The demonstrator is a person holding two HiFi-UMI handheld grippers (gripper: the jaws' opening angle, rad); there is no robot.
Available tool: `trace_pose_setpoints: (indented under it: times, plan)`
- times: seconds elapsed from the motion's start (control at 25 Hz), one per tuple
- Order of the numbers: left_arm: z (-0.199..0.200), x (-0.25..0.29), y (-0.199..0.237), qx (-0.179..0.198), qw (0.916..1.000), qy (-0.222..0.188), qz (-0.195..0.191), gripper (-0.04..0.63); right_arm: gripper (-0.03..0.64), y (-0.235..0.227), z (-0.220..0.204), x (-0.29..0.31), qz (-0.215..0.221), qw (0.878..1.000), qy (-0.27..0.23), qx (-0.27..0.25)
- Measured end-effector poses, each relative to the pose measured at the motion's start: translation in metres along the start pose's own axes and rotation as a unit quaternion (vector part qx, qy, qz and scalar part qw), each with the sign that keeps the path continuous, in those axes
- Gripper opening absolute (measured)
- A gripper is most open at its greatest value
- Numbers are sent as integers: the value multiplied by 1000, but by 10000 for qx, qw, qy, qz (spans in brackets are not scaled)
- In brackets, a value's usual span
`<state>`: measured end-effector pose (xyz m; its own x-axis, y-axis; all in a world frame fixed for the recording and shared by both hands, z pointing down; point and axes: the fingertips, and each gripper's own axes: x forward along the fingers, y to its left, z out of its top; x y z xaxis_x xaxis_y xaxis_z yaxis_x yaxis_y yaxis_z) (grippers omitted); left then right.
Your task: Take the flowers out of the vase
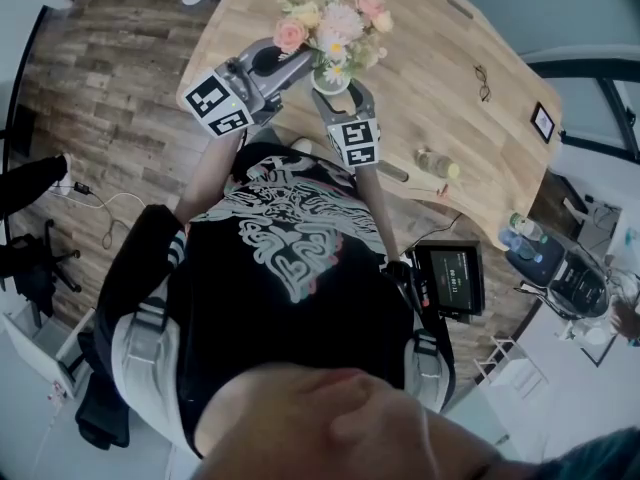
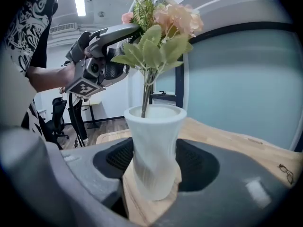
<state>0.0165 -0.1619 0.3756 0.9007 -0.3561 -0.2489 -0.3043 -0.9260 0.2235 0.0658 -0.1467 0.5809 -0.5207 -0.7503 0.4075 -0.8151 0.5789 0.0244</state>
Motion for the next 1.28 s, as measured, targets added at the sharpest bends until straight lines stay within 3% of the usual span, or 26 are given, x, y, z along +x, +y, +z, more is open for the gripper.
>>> trace_pose_setpoints:
  times: [0.52,0.72,1.28]
  plan:
    - [15,8,5,-37,9998,-156,-106,0,282,-5,8,-5,-5,9997,-169,183]
    - [19,10,8,-90,9994,-300,-156,0,282,-5,13,-13,140,9984,-479,262]
    - [36,24,12,-142,9983,-447,-339,0,285,-17,9,-33,-57,9974,-538,479]
